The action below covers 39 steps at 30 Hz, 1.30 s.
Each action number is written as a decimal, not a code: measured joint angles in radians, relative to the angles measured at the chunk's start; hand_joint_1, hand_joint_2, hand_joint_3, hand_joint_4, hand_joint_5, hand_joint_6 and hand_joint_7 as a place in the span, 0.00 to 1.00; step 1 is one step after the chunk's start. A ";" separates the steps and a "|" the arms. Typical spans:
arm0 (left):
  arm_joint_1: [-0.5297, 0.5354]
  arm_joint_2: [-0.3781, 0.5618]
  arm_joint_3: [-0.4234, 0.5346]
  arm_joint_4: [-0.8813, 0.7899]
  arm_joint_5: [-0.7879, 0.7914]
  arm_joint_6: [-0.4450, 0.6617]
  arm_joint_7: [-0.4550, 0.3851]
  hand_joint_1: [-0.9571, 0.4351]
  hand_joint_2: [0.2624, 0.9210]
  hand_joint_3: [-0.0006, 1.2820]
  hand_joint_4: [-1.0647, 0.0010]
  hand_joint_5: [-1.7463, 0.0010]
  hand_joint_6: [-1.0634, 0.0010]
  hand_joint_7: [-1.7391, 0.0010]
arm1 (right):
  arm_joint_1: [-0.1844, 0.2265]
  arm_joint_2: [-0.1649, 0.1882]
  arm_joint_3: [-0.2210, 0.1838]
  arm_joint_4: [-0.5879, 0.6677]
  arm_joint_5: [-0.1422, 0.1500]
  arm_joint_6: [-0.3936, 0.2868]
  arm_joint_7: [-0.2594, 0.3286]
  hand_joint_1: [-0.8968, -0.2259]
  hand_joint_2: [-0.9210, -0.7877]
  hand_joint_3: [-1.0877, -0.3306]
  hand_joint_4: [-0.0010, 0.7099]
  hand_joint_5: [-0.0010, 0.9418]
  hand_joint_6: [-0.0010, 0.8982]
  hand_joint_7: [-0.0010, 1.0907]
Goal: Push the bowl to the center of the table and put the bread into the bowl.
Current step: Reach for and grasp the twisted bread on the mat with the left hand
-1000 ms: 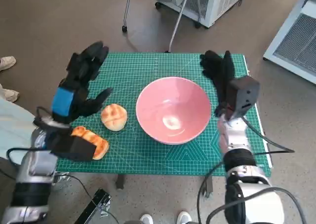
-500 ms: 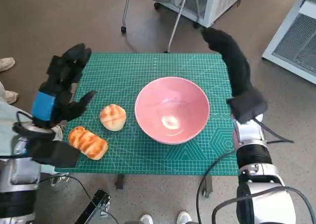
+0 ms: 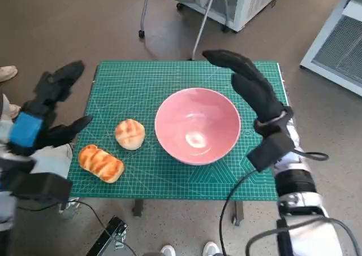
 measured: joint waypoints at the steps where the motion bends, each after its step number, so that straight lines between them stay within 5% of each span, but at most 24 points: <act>1: 0.010 0.014 0.009 -0.003 -0.001 -0.002 -0.009 0.39 0.96 0.02 0.76 1.00 0.87 0.75 | 0.004 -0.003 0.002 -0.005 -0.001 0.002 -0.004 0.34 0.00 0.55 0.44 0.00 0.00 0.65; 12: 0.152 0.124 0.046 -0.111 -0.092 -0.023 -0.215 0.36 0.75 0.00 0.76 1.00 0.74 0.86 | 0.018 -0.015 0.011 -0.024 -0.016 0.024 -0.065 0.33 0.00 0.54 0.43 0.00 0.00 0.64; 14: 0.177 0.135 0.044 -0.133 -0.101 -0.027 -0.260 0.48 0.66 0.00 0.73 1.00 0.67 0.89 | 0.019 -0.017 0.011 -0.024 -0.016 0.028 -0.073 0.32 0.00 0.53 0.43 0.00 0.00 0.64; 20: 0.233 0.191 0.033 -0.203 -0.107 -0.020 -0.402 0.66 0.67 0.02 0.80 1.00 0.67 0.98 | 0.019 -0.019 0.011 -0.021 -0.016 0.041 -0.094 0.31 0.00 0.53 0.42 0.00 0.00 0.64; 26: 0.238 0.243 0.019 -0.266 -0.088 0.049 -0.527 0.70 0.69 0.02 0.84 1.00 0.69 0.99 | 0.019 -0.019 0.013 -0.016 -0.018 0.054 -0.113 0.31 0.00 0.52 0.41 0.00 0.00 0.65; 39: 0.227 0.230 -0.075 -0.248 0.035 0.052 -0.513 0.70 0.73 0.02 0.84 1.00 0.70 1.00 | 0.018 -0.019 0.014 -0.007 -0.014 0.055 -0.114 0.33 0.00 0.51 0.42 0.00 0.00 0.65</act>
